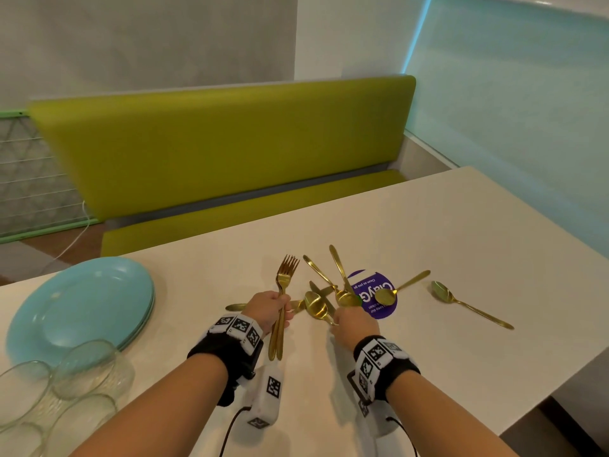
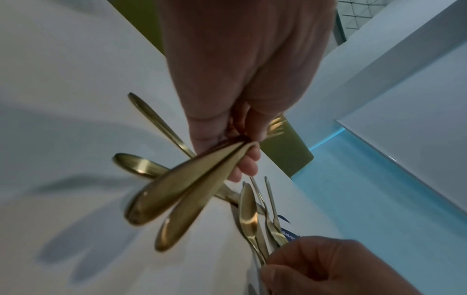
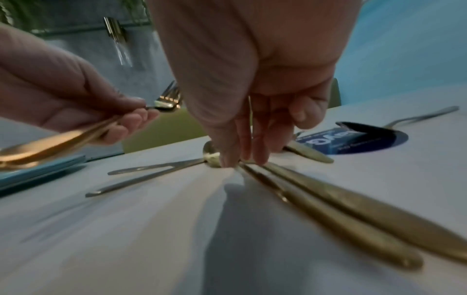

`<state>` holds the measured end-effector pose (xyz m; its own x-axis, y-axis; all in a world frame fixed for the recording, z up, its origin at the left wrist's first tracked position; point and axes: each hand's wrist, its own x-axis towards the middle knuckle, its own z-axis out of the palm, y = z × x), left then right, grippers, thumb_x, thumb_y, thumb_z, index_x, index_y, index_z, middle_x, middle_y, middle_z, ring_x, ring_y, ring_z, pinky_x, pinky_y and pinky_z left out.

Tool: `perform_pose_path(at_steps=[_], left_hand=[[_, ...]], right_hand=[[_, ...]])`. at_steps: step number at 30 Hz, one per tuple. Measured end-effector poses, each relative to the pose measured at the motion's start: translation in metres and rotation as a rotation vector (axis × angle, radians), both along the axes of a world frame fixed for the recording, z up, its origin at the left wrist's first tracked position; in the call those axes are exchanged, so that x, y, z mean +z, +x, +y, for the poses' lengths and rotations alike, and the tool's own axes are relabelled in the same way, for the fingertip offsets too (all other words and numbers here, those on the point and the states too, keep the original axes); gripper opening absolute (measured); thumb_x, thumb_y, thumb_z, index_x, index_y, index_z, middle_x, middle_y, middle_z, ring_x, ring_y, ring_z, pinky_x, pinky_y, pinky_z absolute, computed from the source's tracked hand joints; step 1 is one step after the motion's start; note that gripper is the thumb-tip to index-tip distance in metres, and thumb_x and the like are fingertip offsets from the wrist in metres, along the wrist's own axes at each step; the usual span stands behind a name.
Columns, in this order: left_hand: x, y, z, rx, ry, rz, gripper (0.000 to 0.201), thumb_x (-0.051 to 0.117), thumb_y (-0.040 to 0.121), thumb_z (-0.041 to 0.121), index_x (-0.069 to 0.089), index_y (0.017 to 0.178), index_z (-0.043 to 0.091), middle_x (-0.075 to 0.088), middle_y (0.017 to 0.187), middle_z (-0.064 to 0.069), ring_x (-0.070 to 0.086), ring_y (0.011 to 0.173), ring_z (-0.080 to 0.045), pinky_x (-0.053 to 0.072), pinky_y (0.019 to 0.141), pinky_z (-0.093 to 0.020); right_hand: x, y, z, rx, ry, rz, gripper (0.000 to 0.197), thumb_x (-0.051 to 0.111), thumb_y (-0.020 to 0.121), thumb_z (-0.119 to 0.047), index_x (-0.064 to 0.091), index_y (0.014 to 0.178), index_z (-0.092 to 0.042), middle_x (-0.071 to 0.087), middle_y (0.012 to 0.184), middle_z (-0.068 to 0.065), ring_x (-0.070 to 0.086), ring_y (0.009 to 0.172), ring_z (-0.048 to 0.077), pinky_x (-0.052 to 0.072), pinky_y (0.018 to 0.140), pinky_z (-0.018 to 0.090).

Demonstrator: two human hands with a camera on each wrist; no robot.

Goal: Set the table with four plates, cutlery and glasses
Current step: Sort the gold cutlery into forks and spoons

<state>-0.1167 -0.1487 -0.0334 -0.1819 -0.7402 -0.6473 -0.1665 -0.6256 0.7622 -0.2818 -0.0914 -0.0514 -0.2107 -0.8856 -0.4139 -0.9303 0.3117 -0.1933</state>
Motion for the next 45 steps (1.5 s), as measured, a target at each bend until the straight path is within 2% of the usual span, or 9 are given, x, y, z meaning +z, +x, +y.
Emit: perform_pose_path(at_steps=[8, 12, 15, 18, 25, 33, 38, 42, 45], left_hand=[[-0.006, 0.006, 0.001, -0.017, 0.045, -0.002, 0.013, 0.047, 0.096, 0.012, 0.057, 0.092, 0.004, 0.056, 0.073, -0.007, 0.055, 0.065, -0.017, 0.049, 0.063, -0.03], [-0.006, 0.007, -0.001, 0.003, 0.043, -0.011, 0.017, 0.047, 0.097, 0.012, 0.056, 0.083, 0.007, 0.056, 0.076, -0.006, 0.055, 0.066, -0.015, 0.05, 0.065, -0.029], [-0.004, 0.007, -0.004, 0.027, 0.045, -0.005, 0.013, 0.046, 0.097, 0.011, 0.055, 0.094, 0.003, 0.059, 0.081, -0.007, 0.057, 0.069, -0.016, 0.051, 0.067, -0.029], [-0.001, 0.007, -0.006, 0.031, 0.067, 0.045, 0.02, 0.045, 0.098, 0.01, 0.052, 0.112, 0.0, 0.061, 0.085, -0.008, 0.059, 0.072, -0.018, 0.051, 0.067, -0.03], [-0.001, 0.005, -0.003, -0.033, 0.085, 0.116, 0.025, 0.047, 0.097, 0.013, 0.055, 0.113, -0.004, 0.063, 0.085, -0.013, 0.061, 0.073, -0.022, 0.054, 0.073, -0.035], [-0.005, 0.004, -0.005, -0.05, 0.085, 0.114, 0.021, 0.045, 0.097, 0.016, 0.059, 0.099, 0.0, 0.063, 0.079, -0.014, 0.063, 0.075, -0.025, 0.053, 0.085, -0.042], [-0.007, 0.001, -0.007, -0.041, 0.091, 0.082, 0.018, 0.046, 0.096, 0.012, 0.059, 0.085, 0.004, 0.063, 0.066, -0.009, 0.062, 0.059, -0.017, 0.053, 0.065, -0.032], [-0.01, 0.001, -0.013, 0.037, 0.1, 0.028, 0.016, 0.045, 0.098, 0.013, 0.055, 0.099, 0.001, 0.064, 0.081, -0.011, 0.061, 0.067, -0.019, 0.054, 0.072, -0.034], [-0.015, 0.005, -0.02, 0.083, 0.093, -0.019, 0.016, 0.046, 0.098, 0.015, 0.055, 0.098, 0.002, 0.061, 0.08, -0.01, 0.059, 0.068, -0.02, 0.053, 0.074, -0.035]], right_hand=[[-0.016, 0.008, -0.001, -0.129, 0.034, 0.009, 0.024, 0.052, 0.094, -0.023, 0.059, 0.115, -0.011, 0.064, 0.113, 0.005, 0.063, 0.105, 0.019, 0.049, 0.09, 0.028], [-0.011, 0.008, -0.007, -0.204, 0.096, -0.093, 0.021, 0.057, 0.091, -0.027, 0.063, 0.102, -0.011, 0.067, 0.107, 0.006, 0.064, 0.098, 0.018, 0.052, 0.091, 0.027], [-0.005, 0.007, -0.014, -0.36, 0.02, -0.454, 0.015, 0.058, 0.09, -0.024, 0.059, 0.076, -0.019, 0.067, 0.098, 0.004, 0.057, 0.079, 0.012, 0.052, 0.077, 0.025], [0.013, 0.012, -0.019, -0.469, -0.039, -0.823, 0.01, 0.062, 0.089, -0.026, 0.061, 0.081, -0.021, 0.062, 0.083, -0.003, 0.048, 0.06, 0.008, 0.043, 0.056, 0.019], [0.02, 0.031, -0.03, -0.519, 0.02, -1.031, 0.008, 0.064, 0.089, -0.023, 0.064, 0.089, -0.016, 0.064, 0.079, -0.001, 0.045, 0.052, 0.007, 0.038, 0.044, 0.016], [0.008, 0.044, -0.033, -0.434, -0.003, -0.887, 0.008, 0.067, 0.085, -0.028, 0.067, 0.081, -0.021, 0.066, 0.073, -0.004, 0.051, 0.059, 0.011, 0.039, 0.055, 0.022], [0.01, 0.042, -0.038, -0.338, -0.022, -0.784, 0.006, 0.068, 0.085, -0.026, 0.069, 0.082, -0.02, 0.065, 0.072, -0.009, 0.052, 0.061, 0.006, 0.042, 0.056, 0.018], [0.015, 0.025, -0.052, -0.259, -0.078, -0.546, 0.021, 0.064, 0.087, -0.028, 0.072, 0.1, -0.014, 0.069, 0.096, -0.002, 0.061, 0.09, 0.012, 0.051, 0.086, 0.025], [0.013, 0.007, -0.067, -0.317, -0.145, -0.361, 0.022, 0.06, 0.09, -0.028, 0.069, 0.1, -0.011, 0.069, 0.101, 0.004, 0.064, 0.095, 0.018, 0.052, 0.087, 0.028]])
